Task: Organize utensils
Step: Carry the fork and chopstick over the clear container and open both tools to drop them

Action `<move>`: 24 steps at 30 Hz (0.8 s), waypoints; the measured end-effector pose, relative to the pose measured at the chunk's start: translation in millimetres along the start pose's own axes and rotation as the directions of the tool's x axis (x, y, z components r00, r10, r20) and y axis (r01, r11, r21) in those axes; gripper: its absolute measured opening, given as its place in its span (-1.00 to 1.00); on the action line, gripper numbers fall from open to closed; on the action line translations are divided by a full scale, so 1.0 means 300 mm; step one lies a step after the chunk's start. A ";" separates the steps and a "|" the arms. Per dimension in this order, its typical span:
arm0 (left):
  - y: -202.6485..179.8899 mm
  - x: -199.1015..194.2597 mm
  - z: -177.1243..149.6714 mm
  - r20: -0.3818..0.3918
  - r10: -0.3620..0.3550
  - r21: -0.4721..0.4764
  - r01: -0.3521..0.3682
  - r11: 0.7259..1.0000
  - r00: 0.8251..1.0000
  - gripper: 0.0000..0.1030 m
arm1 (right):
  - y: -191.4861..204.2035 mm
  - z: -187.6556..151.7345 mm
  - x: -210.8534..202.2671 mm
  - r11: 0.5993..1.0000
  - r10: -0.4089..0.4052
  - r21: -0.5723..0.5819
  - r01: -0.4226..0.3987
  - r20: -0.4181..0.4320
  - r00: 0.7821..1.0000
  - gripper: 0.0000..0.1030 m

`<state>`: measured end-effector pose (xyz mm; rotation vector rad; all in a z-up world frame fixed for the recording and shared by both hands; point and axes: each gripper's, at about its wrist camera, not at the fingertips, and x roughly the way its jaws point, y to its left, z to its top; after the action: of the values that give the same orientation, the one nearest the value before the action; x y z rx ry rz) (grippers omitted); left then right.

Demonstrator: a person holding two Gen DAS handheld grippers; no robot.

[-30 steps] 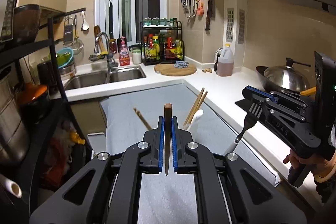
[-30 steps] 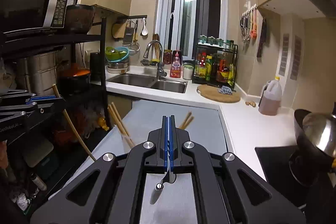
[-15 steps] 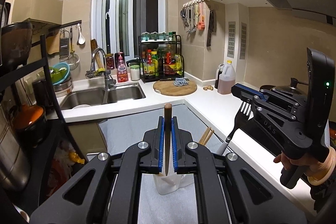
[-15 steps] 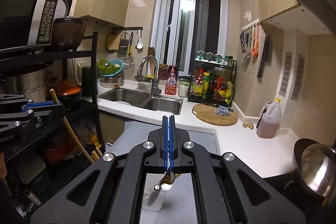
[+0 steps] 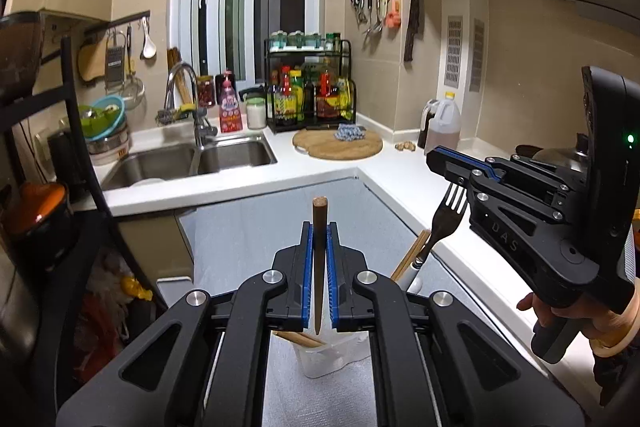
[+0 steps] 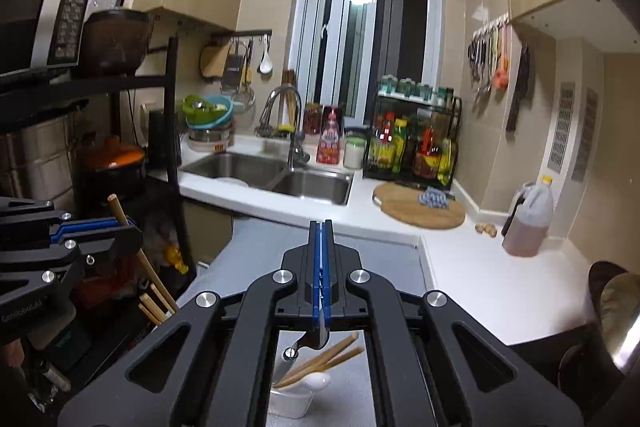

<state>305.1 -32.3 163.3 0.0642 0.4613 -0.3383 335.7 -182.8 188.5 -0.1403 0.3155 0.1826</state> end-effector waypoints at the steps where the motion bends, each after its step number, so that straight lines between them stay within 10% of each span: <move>1: 0.007 0.017 -0.012 -0.010 -0.004 -0.007 0.004 1.000 1.000 -0.87 | -0.001 -0.018 0.016 1.000 0.002 0.002 -0.002 -0.015 1.000 -0.98; 7: 0.009 0.075 -0.057 -0.050 0.044 0.019 -0.043 0.999 0.998 -0.79 | -0.001 -0.089 0.071 0.999 0.026 0.021 -0.024 -0.083 0.996 -0.90; 9: 0.004 0.056 -0.067 -0.026 0.144 0.035 -0.143 0.989 0.989 0.51 | 0.006 -0.107 0.066 0.999 0.035 0.020 -0.033 -0.092 0.995 -0.34; 11: 0.007 0.014 -0.074 0.037 0.232 0.010 -0.232 0.973 0.972 0.85 | 0.003 -0.126 0.047 0.999 0.022 0.035 -0.019 -0.089 0.996 0.17; 24: -0.015 -0.161 -0.332 0.035 0.251 -0.065 -0.249 0.966 0.967 0.85 | 0.037 -0.380 -0.200 0.986 -0.069 0.144 0.085 -0.112 0.991 0.90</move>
<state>220.5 -8.1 95.9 0.0556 0.4153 -0.0773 243.9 -200.1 99.2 -0.0147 0.4287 0.0748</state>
